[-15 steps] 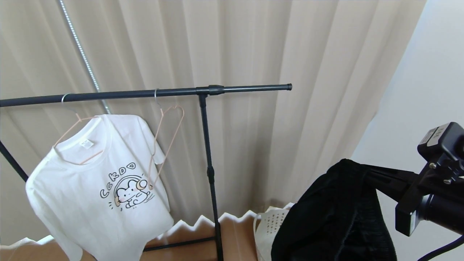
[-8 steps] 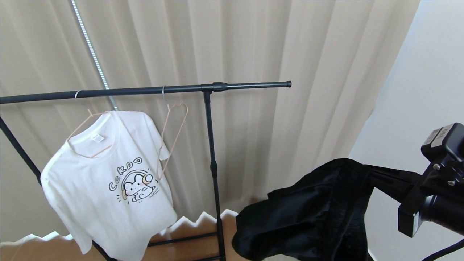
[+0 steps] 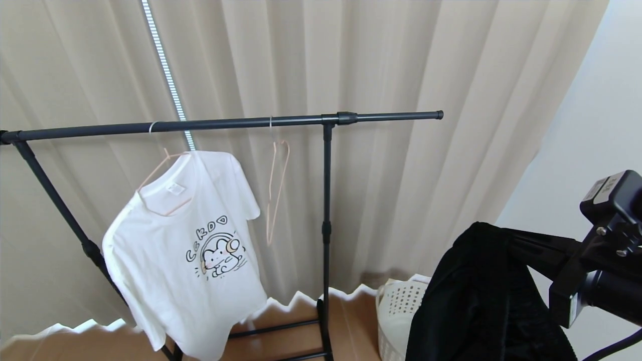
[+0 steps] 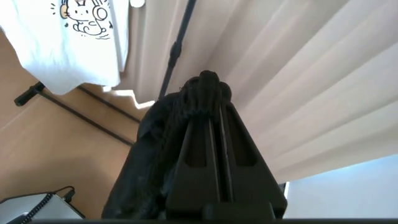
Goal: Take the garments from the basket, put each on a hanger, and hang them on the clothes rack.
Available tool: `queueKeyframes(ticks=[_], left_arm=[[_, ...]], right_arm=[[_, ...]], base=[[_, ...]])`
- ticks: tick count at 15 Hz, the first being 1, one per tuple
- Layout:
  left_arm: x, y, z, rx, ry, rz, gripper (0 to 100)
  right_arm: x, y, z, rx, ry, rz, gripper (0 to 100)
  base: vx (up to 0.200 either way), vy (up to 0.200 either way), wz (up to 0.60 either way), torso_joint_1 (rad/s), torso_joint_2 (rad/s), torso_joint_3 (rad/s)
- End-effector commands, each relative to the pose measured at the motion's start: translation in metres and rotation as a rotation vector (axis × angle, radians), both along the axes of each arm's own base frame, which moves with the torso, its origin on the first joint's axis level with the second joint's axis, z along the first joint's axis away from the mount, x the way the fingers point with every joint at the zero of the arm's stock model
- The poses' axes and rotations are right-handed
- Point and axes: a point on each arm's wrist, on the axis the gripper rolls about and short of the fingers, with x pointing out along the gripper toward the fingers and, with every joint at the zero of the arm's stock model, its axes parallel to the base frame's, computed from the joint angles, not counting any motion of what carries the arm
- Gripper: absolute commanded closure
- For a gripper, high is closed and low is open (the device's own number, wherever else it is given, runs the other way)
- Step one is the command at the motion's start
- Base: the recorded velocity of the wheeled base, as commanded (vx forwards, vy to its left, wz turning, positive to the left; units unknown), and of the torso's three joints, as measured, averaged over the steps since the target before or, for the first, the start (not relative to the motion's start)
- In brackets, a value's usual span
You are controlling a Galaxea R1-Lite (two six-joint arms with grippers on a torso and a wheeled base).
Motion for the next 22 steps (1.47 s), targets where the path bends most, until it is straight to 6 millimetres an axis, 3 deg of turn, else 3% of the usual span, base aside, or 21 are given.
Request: queueKeyframes(ticks=[1, 7, 22], left_arm=[[-0.0001, 0.0, 0.0004, 0.0, -0.002, 0.0, 0], [0.0, 0.0, 0.0, 0.001, 0.0, 0.0, 0], [0.0, 0.0001, 0.0, 0.0, 0.0, 0.0, 0]], right_arm=[[0.0003, 0.0003, -0.0003, -0.001, 0.001, 0.001, 100], [-0.0003, -0.0001, 0.0002, -0.001, -0.002, 0.001, 100], [-0.0031, -0.002, 0.0018, 0.006, -0.012, 0.0, 100]], base=[[0.0, 0.2, 0.0, 0.007, -0.01, 0.002], [0.0, 0.2, 0.0, 0.005, 0.0, 0.003], [0.0, 0.0, 0.04, 0.0, 0.0, 0.0]])
